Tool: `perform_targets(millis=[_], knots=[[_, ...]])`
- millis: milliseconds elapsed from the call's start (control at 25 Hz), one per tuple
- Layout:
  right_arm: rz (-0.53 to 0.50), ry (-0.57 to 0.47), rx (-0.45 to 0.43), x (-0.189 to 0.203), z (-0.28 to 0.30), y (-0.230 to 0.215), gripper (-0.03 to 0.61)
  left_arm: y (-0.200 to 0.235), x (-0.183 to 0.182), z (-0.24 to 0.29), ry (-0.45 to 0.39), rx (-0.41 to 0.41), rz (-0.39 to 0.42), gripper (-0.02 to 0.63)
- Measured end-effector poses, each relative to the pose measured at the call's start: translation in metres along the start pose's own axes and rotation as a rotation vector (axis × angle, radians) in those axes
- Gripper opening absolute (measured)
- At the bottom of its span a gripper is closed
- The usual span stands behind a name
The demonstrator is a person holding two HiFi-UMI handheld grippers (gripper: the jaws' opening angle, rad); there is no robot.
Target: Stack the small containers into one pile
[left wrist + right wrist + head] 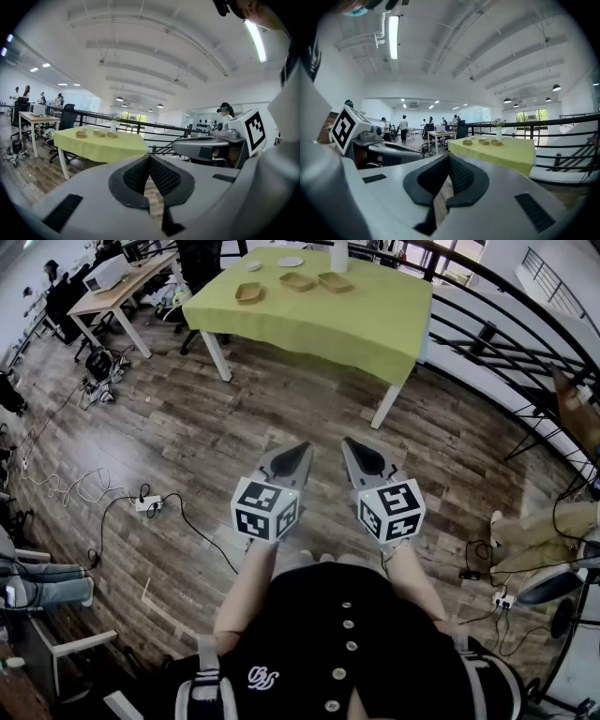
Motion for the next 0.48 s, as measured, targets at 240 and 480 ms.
perform_targets(millis=[240,480], knots=[[-0.015,0.029,0.006,0.008,0.005,-0.007,0.008,0.005,0.004,0.002,-0.004,0.000,-0.012,-0.002],[0.015,0.030,-0.029,0.012,0.009,0.008,0.008,0.013,0.014,-0.008,0.010,-0.022,-0.030,-0.002]])
Point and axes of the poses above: the fingertips, and each gripper's own axes: z forward along the fingers, y to its left, x out of its underside, the point moved 1 cm from there along -z, backward along the fingers, and after that the axes turned 5 degrees about y, right-handed, at the moved point
